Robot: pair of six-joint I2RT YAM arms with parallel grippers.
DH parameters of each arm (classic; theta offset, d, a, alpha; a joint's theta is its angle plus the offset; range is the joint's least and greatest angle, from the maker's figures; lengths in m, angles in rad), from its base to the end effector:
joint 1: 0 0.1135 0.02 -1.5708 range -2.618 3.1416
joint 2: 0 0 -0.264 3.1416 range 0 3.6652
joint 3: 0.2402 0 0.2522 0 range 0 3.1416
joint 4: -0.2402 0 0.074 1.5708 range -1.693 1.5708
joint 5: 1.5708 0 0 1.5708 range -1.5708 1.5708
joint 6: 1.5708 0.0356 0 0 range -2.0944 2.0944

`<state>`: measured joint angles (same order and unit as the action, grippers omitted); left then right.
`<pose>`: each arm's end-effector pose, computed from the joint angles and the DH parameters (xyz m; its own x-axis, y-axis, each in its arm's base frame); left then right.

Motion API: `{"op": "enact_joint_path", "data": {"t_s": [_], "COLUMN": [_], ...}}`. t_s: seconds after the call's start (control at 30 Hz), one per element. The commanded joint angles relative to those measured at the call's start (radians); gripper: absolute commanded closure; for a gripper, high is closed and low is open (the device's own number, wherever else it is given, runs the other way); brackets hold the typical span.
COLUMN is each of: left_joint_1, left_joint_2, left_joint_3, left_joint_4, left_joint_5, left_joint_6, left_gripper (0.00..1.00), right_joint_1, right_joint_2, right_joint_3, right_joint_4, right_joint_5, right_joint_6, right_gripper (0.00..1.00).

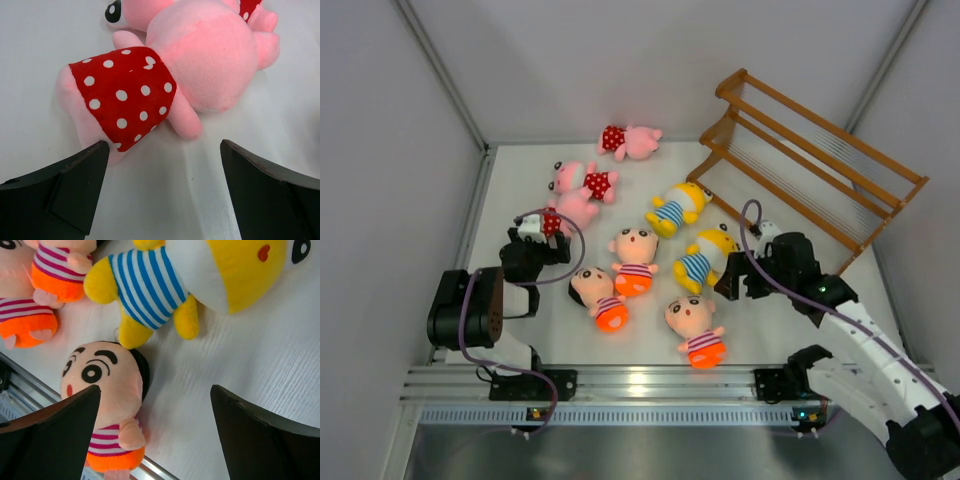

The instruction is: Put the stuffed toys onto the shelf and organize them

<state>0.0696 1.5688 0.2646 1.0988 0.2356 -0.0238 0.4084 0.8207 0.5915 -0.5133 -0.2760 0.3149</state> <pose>0.2482 0.0090 0.1348 -0.2072 -0.0376 -0.9776 0.1555 0.9853 -0.0709 0.1540 0.0772 0.2362 -0.7654 -0.0065 -0.6435 -0.3463 0.8470 0.4034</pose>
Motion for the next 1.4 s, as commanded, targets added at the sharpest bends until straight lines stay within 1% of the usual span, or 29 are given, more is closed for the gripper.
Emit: {"op": "enact_joint_path", "data": {"t_s": [0.0, 0.03, 0.07, 0.1, 0.13, 0.17, 0.2, 0.23, 0.27, 0.3, 0.33, 0.37, 0.4, 0.43, 0.47, 0.53, 0.57, 0.63, 0.67, 0.7, 0.77, 0.8, 0.87, 0.97, 1.07, 1.2, 1.27, 1.3, 1.37], "left_joint_1": [-0.004, 0.001, -0.001, -0.001, 0.001, 0.002, 0.01, 0.034, 0.097, 0.189, 0.228, 0.27, 0.301, 0.296, 0.283, 0.237, 0.219, 0.184, 0.173, 0.168, 0.161, 0.157, 0.148, 0.141, 0.137, 0.137, 0.137, 0.137, 0.137], "left_joint_2": [0.001, -0.012, -0.024, -0.053, -0.056, -0.059, -0.073, -0.145, -0.23, -0.307, -0.328, -0.32, -0.319, -0.334, -0.358, -0.412, -0.441, -0.452, -0.466, -0.478, -0.515, -0.529, -0.547, -0.564, -0.576, -0.584, -0.584, -0.586, -0.586], "left_joint_3": [0.018, 0.009, -0.007, -0.034, -0.116, -0.158, -0.183, -0.165, -0.13, -0.076, 0.068, 0.152, 0.232, 0.355, 0.387, 0.444, 0.505, 0.57, 0.626, 0.643, 0.679, 0.686, 0.69, 0.676, 0.662, 0.653, 0.659, 0.663, 0.68], "left_joint_4": [0.075, 0.066, 0.068, 0.154, 0.235, 0.315, 0.393, 0.377, 0.248, 0.125, -0.078, -0.24, -0.433, -0.638, -0.898, -1.145, -1.344, -1.509, -1.668, -1.726, -1.829, -1.911, -1.971, -2.034, -2.055, -2.056, -2.056, -2.061, -2.073], "left_joint_5": [0.033, 0.081, 0.08, 0.08, 0.07, 0.045, 0.077, 0.216, 0.408, 0.453, 0.585, 0.681, 0.736, 0.734, 0.731, 0.635, 0.593, 0.486, 0.452, 0.42, 0.302, 0.257, 0.157, 0.042, -0.007, -0.007, -0.004, -0.002, 0.001], "left_joint_6": [0.012, 0.042, 0.036, 0.035, 0.03, 0.003, -0.01, -0.046, -0.141, -0.2, -0.253, -0.263, -0.199, -0.112, 0.089, 0.268, 0.385, 0.459, 0.532, 0.562, 0.626, 0.64, 0.682, 0.679, 0.661, 0.63, 0.611, 0.607, 0.598], "left_gripper": [0.01, 0.01, 0.01, 0.01, 0.01, 0.01, 0.01, 0.02, 0.02, 0.02, 0.02, 0.02, 0.02, 0.02, 0.02, 0.01, 0.01, 0.01, 0.01, 0.01, 0.02, 0.01, 0.01, 0.02, 0.02, 0.02, 0.02, 0.02, 0.02], "right_joint_1": [0.02, 0.02, 0.02, 0.021, 0.023, 0.023, 0.024, 0.026, 0.026, 0.027, 0.026, 0.026, 0.026, 0.027, 0.027, 0.029, 0.029, 0.032, 0.036, 0.041, 0.062, 0.07, 0.108, 0.187, 0.274, 0.371, 0.4, 0.429, 0.461], "right_joint_2": [-0.063, -0.072, -0.08, -0.086, -0.089, -0.089, -0.091, -0.094, -0.094, -0.1, -0.103, -0.107, -0.112, -0.117, -0.118, -0.126, -0.127, -0.143, -0.152, -0.172, -0.199, -0.204, -0.213, -0.221, -0.224, -0.155, -0.111, -0.097, -0.077], "right_joint_3": [0.088, 0.103, 0.111, 0.12, 0.139, 0.145, 0.149, 0.154, 0.156, 0.153, 0.148, 0.145, 0.143, 0.143, 0.146, 0.154, 0.156, 0.142, 0.131, 0.116, 0.065, 0.045, -0.019, -0.085, -0.139, -0.202, -0.229, -0.234, -0.228], "right_joint_4": [-0.05, -0.054, -0.06, -0.083, -0.099, -0.115, -0.135, -0.167, -0.185, -0.195, -0.201, -0.208, -0.208, -0.212, -0.231, -0.267, -0.304, -0.323, -0.327, -0.33, -0.332, -0.329, -0.314, -0.22, -0.099, 0.024, 0.091, 0.108, 0.122], "right_joint_5": [-0.04, -0.048, -0.054, -0.06, -0.06, -0.061, -0.061, -0.061, -0.061, -0.058, -0.058, -0.058, -0.06, -0.058, -0.055, -0.028, -0.025, -0.06, -0.075, -0.086, -0.106, -0.111, -0.118, -0.131, -0.111, -0.052, -0.046, -0.031, -0.005], "right_joint_6": [-0.02, -0.025, -0.023, -0.025, -0.027, -0.03, -0.031, -0.037, -0.039, -0.04, -0.042, -0.037, -0.031, -0.016, -0.01, 0.019, 0.03, 0.05, 0.061, 0.073, 0.104, 0.13, 0.159, 0.226, 0.285, 0.325, 0.346, 0.363, 0.374], "right_gripper": [0.08, 0.09, 0.09, 0.1, 0.1, 0.1, 0.1, 0.1, 0.1, 0.1, 0.11, 0.11, 0.12, 0.12, 0.13, 0.14, 0.15, 0.18, 0.19, 0.21, 0.23, 0.25, 0.26, 0.28, 0.27, 0.29, 0.33, 0.44, 0.6]}}
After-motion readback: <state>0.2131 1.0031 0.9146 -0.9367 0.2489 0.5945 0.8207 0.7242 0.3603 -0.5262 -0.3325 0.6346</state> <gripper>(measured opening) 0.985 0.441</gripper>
